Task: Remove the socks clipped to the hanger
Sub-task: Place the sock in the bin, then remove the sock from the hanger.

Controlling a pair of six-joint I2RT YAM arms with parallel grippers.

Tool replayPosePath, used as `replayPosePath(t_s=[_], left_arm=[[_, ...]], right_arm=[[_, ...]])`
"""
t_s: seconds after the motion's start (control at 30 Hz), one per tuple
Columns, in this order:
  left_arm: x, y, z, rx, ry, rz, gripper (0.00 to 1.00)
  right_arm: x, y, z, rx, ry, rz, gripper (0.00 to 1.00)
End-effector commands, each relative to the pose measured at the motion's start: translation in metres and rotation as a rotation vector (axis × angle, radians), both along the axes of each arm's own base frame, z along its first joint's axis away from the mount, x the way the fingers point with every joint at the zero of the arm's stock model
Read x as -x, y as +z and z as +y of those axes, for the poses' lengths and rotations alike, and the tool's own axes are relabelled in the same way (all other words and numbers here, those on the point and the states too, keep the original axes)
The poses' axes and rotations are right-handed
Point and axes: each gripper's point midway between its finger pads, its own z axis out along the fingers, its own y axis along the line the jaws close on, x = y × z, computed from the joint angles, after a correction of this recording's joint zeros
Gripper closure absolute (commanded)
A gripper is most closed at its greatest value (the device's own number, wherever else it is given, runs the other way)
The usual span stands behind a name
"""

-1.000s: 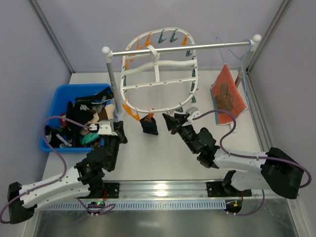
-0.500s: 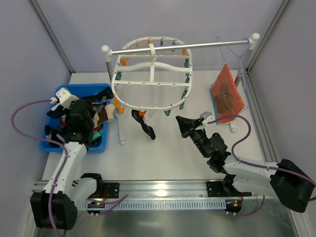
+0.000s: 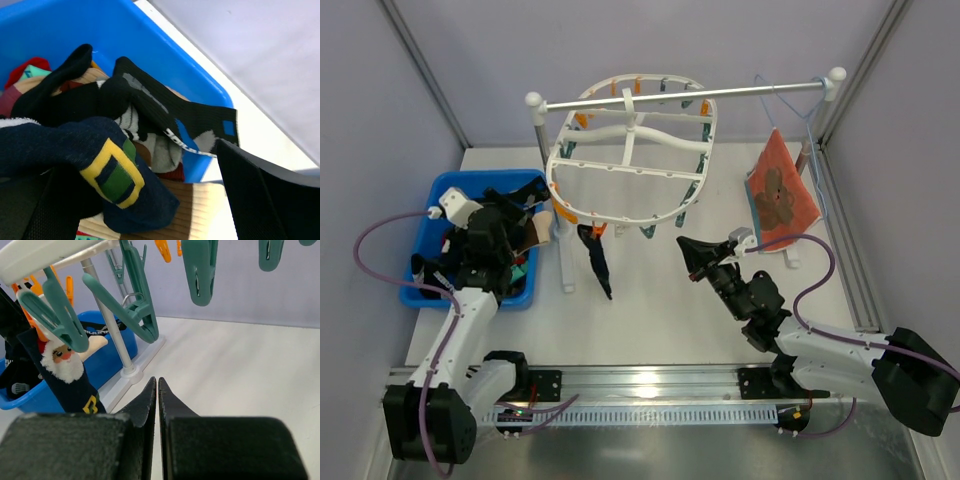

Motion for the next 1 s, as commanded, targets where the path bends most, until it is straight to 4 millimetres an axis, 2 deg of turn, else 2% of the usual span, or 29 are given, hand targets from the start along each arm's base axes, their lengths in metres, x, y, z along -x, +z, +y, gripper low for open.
replayPosePath(t_s=[0.0,0.03,0.13,0.3,0.4,0.43,0.5,0.53,0.57,0.6,0.63,0.67,0.73,0.77,0.8,0.83,0.87,0.9,0.93,0.97], left_arm=[[0.001,0.033,-0.015,0.066,-0.069,-0.100,0.00],[0.002,0.038,-0.019,0.081,-0.095,-0.118,0.00],[0.011,0.069,-0.038,0.138,-0.192,-0.221,0.00],[0.040,0.106,-0.049,0.164,-0.259,-0.326,0.00],[0.054,0.119,-0.057,0.183,-0.307,-0.384,0.00],[0.058,0.124,-0.065,0.189,-0.354,-0.406,0.00],[0.061,0.115,-0.078,0.195,-0.420,-0.418,0.01],[0.068,0.129,-0.084,0.186,-0.459,-0.499,0.01],[0.067,0.111,-0.094,0.176,-0.498,-0.476,0.00],[0.068,0.103,-0.097,0.160,-0.508,-0.476,0.00],[0.070,0.107,-0.099,0.144,-0.511,-0.527,0.00],[0.068,0.079,-0.113,0.119,-0.559,-0.484,0.00],[0.067,0.065,-0.128,0.092,-0.606,-0.493,0.00],[0.068,0.064,-0.144,0.083,-0.656,-0.523,0.00],[0.068,0.045,-0.152,0.041,-0.685,-0.499,0.00],[0.069,0.037,-0.161,0.021,-0.710,-0.494,0.00],[0.075,0.041,-0.181,0.019,-0.773,-0.537,0.00],[0.076,0.035,-0.186,-0.025,-0.778,-0.532,0.00],[0.080,0.019,-0.193,-0.037,-0.798,-0.512,0.01],[0.091,0.024,-0.210,-0.018,-0.852,-0.556,0.00]], right_arm=[[0.001,0.014,-0.001,-0.053,0.006,-0.028,0.96],[0.001,0.014,-0.002,-0.055,0.005,-0.026,0.96],[0.000,0.014,-0.003,-0.057,0.001,-0.027,0.96],[0.000,0.013,-0.003,-0.057,0.003,-0.024,0.96],[0.000,0.013,-0.002,-0.058,0.009,-0.022,0.96],[0.000,0.014,-0.002,-0.060,0.011,-0.023,0.96],[0.000,0.014,-0.002,-0.062,0.010,-0.023,0.96],[0.000,0.013,-0.002,-0.062,0.012,-0.022,0.96],[0.000,0.014,-0.002,-0.061,0.011,-0.022,0.96],[0.000,0.014,-0.002,-0.061,0.011,-0.022,0.96],[-0.001,0.012,-0.002,-0.057,0.010,-0.019,0.96],[-0.001,0.013,-0.001,-0.058,0.011,-0.020,0.96],[-0.001,0.012,-0.001,-0.055,0.011,-0.019,0.96],[-0.001,0.012,-0.001,-0.054,0.010,-0.020,0.96],[-0.002,0.011,-0.001,-0.049,0.003,-0.017,0.96],[-0.003,0.010,-0.002,-0.048,-0.001,-0.014,0.96],[-0.003,0.010,-0.002,-0.042,-0.003,-0.012,0.96],[-0.004,0.009,-0.003,-0.040,-0.011,-0.013,0.96],[-0.006,0.009,-0.004,-0.038,-0.022,-0.012,0.96],[-0.007,0.007,-0.004,-0.036,-0.026,-0.008,0.96]])
